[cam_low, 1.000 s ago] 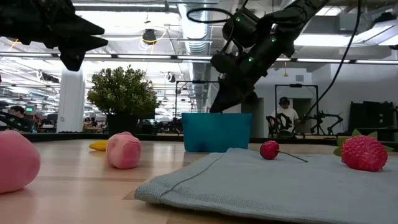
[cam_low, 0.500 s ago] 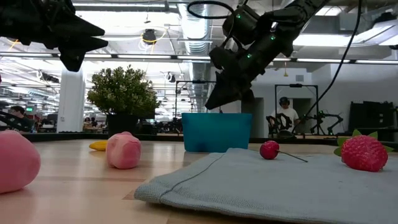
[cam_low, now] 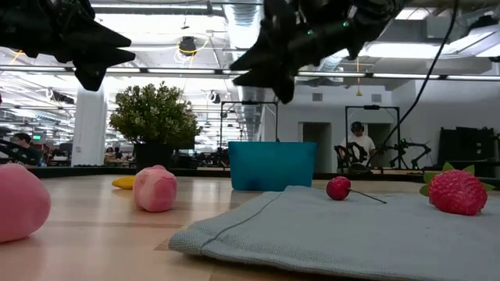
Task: Pick and placing Produce into tupperware
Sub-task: Put the strawberry into the blue bin
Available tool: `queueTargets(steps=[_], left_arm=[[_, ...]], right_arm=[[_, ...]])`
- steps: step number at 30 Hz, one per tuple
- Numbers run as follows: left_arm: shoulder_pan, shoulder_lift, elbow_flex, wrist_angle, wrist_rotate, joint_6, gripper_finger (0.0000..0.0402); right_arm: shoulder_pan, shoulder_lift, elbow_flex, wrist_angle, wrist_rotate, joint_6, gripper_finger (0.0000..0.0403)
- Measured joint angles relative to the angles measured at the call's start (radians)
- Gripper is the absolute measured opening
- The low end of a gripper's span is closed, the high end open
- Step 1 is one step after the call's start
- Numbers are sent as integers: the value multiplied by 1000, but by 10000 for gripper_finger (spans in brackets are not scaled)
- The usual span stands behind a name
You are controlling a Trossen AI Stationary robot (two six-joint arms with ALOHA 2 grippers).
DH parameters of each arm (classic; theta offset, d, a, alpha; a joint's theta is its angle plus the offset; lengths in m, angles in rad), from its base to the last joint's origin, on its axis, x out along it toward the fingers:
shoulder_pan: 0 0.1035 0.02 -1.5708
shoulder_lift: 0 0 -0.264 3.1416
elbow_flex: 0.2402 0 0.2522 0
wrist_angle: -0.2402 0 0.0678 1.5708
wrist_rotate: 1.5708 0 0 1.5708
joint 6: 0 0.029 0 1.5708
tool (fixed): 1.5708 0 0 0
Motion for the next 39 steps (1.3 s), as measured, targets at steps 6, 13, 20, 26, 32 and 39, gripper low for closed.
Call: queueTargets(steps=[6,13,20,26,32,39], left_arm=[[0,0,0,-3,34,0,114],[0,0,0,-4,270,0,114],[-12,29,0,-5,466,22,114],[-70,143,0,-14,556,-12,114],[-175,312,90,-140,544,-42,114],[-318,536,237,-350,409,13,114]], right_arm=[[22,-143,-6,2,21,-34,238],[101,-311,-20,-64,58,-74,233],[229,-409,-21,-190,126,-109,224],[315,-442,-21,-235,157,-86,219],[362,-446,-21,-232,157,-78,212],[359,-446,-21,-236,156,-55,205]])
